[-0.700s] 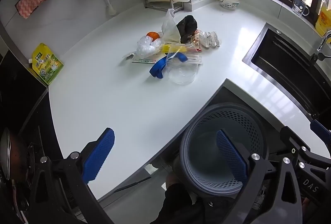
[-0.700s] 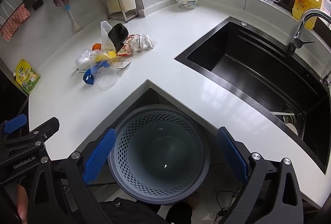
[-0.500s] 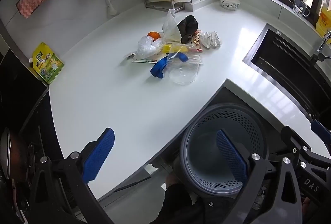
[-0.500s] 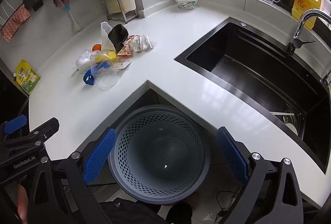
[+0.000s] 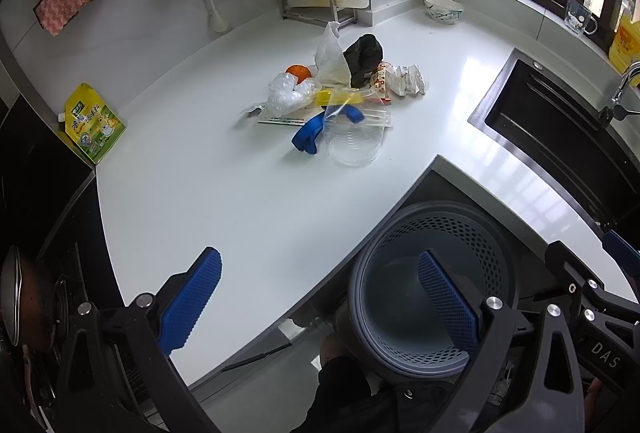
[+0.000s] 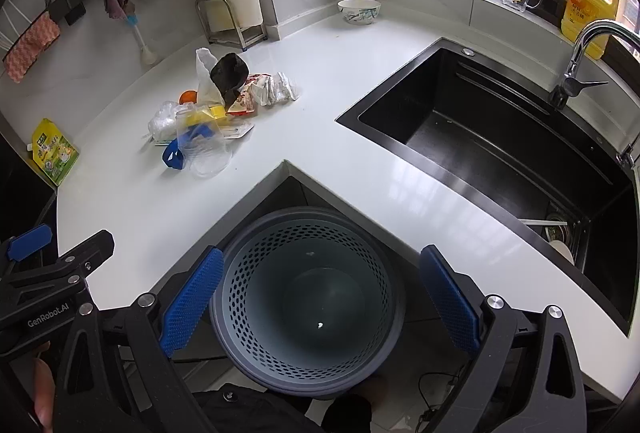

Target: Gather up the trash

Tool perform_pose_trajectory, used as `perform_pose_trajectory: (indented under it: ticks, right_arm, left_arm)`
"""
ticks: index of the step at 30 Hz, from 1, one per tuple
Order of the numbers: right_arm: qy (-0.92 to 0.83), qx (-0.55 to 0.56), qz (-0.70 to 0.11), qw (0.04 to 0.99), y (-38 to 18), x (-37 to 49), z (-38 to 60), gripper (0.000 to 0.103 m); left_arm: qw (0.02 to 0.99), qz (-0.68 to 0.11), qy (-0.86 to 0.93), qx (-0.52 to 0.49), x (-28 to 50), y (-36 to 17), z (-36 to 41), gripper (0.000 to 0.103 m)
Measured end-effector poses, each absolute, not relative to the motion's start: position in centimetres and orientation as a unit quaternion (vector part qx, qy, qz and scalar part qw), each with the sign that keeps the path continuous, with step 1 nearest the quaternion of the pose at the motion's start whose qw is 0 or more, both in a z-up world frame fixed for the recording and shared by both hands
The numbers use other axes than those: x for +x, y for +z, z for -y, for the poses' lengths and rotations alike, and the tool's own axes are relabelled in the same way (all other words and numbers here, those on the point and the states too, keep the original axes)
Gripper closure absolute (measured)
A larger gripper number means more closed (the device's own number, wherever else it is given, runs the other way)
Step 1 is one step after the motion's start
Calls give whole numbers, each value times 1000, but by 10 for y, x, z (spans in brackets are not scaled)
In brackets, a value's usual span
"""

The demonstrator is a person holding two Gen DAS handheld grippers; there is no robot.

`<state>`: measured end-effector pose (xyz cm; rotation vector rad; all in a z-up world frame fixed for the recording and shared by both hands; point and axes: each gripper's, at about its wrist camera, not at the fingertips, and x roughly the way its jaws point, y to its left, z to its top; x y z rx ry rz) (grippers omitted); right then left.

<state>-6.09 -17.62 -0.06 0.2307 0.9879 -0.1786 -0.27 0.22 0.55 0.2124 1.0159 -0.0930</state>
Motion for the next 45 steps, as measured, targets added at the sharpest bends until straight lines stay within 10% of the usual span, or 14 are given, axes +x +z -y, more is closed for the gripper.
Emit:
perform_pose_trajectory:
  ticks: [45]
  right_arm:
    - [-88,113,-464,874,1,-63,179,9]
  left_arm:
    - [870,-480,-42,108,-9,6,1,6]
